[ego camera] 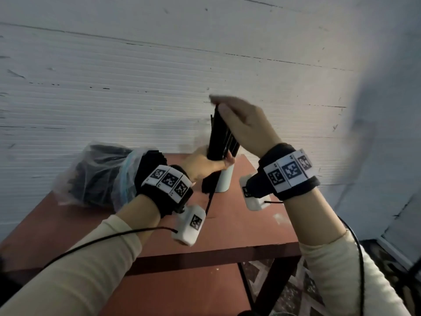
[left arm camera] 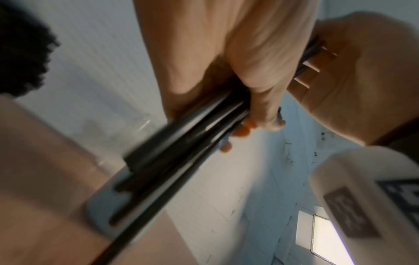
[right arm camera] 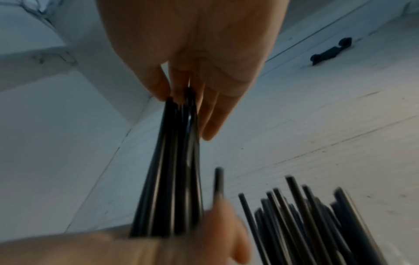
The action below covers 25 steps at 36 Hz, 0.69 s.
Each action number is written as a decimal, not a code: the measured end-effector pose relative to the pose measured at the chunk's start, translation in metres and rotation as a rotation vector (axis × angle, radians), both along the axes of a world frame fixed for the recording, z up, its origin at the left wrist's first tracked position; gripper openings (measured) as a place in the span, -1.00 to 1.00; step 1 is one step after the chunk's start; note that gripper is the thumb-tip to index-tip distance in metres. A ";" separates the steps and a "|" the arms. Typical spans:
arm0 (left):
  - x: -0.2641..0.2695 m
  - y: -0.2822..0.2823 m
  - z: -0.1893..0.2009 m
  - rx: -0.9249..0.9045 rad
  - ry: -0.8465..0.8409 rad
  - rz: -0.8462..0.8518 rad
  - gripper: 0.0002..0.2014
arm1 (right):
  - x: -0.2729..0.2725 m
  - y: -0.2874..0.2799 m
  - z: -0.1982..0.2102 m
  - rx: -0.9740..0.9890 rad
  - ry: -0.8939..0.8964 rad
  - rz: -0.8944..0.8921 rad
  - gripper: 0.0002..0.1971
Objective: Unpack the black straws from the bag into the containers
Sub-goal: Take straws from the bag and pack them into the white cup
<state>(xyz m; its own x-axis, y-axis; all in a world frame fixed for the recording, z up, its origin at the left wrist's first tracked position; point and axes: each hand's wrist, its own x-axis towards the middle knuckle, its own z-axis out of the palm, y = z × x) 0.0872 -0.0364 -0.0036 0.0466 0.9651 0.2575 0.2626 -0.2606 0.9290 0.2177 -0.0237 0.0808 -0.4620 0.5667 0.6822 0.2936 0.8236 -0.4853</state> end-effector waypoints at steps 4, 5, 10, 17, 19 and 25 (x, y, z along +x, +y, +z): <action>-0.003 0.004 -0.024 -0.057 0.018 -0.010 -0.93 | -0.001 0.004 -0.022 -0.066 -0.215 0.001 -0.67; -0.003 0.004 -0.026 -0.061 0.019 -0.022 -0.94 | -0.002 0.005 -0.024 -0.072 -0.208 0.014 -0.67; -0.003 0.006 -0.017 -0.090 -0.058 -0.036 -0.91 | -0.004 0.005 -0.029 -0.023 -0.091 0.091 -0.55; -0.004 0.005 -0.016 -0.093 -0.068 0.018 -0.70 | -0.013 0.014 -0.042 0.218 -0.102 -0.039 -0.70; -0.005 0.005 -0.017 -0.096 -0.051 0.017 -0.60 | -0.014 0.016 -0.045 0.258 -0.087 -0.066 -0.62; -0.012 0.011 -0.021 -0.145 0.017 0.012 -0.74 | -0.015 0.023 -0.049 0.121 -0.189 0.063 -0.65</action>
<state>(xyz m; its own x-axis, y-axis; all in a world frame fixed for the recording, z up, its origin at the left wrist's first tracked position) 0.0747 -0.0252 -0.0246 0.0379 0.9927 0.1147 0.2807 -0.1207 0.9522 0.2025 -0.0005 0.0314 -0.6199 0.4518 0.6416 0.3158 0.8921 -0.3231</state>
